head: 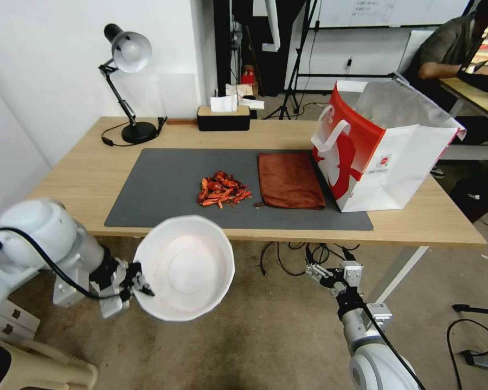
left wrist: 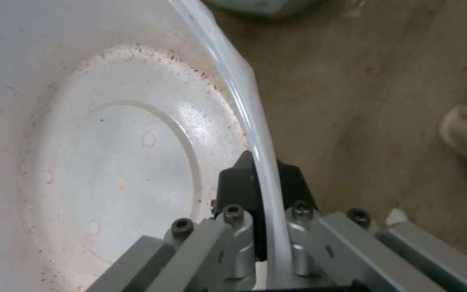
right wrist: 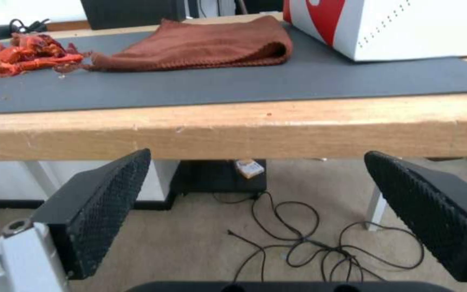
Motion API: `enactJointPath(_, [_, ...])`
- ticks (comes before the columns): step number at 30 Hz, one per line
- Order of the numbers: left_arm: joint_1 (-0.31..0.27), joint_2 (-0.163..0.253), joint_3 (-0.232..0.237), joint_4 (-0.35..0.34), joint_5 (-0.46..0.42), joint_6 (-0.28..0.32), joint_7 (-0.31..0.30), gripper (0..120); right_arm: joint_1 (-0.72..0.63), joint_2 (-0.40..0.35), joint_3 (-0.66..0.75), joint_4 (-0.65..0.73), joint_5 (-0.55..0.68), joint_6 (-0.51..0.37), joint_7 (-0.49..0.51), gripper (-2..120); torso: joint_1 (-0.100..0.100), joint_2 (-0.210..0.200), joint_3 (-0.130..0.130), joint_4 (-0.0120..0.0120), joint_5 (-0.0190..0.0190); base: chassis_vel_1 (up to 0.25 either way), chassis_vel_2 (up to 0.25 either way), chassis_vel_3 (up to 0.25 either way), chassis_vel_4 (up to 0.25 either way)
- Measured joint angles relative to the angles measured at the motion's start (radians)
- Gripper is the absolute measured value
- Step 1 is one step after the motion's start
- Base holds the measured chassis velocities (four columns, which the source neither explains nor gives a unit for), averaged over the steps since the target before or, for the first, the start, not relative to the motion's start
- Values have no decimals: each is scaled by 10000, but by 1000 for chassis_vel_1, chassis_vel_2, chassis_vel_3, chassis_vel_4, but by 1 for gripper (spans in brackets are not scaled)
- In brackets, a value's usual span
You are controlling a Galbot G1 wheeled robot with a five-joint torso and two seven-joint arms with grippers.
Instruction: Sweep shrimp from table into container with towel, then put container into takeout bag.
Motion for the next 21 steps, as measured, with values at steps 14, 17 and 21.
enactJointPath(14, [-506,-2248,1025,3115,607,-304,-33,0,430,-268,-504,1051,1269,-247,37,100,0,0,1,-4,-1,0,0,0,0])
enactJointPath(17, [-825,-2341,1313,3397,474,-165,-146,0,812,-541,-828,1244,1904,-401,211,100,0,0,2,-1,-1,0,0,0,0])
enactJointPath(21, [-1135,-2536,1541,3684,195,-15,-179,0,1848,-1201,-1396,1237,2782,-1008,510,100,0,0,2,1,1,0,0,0,0])
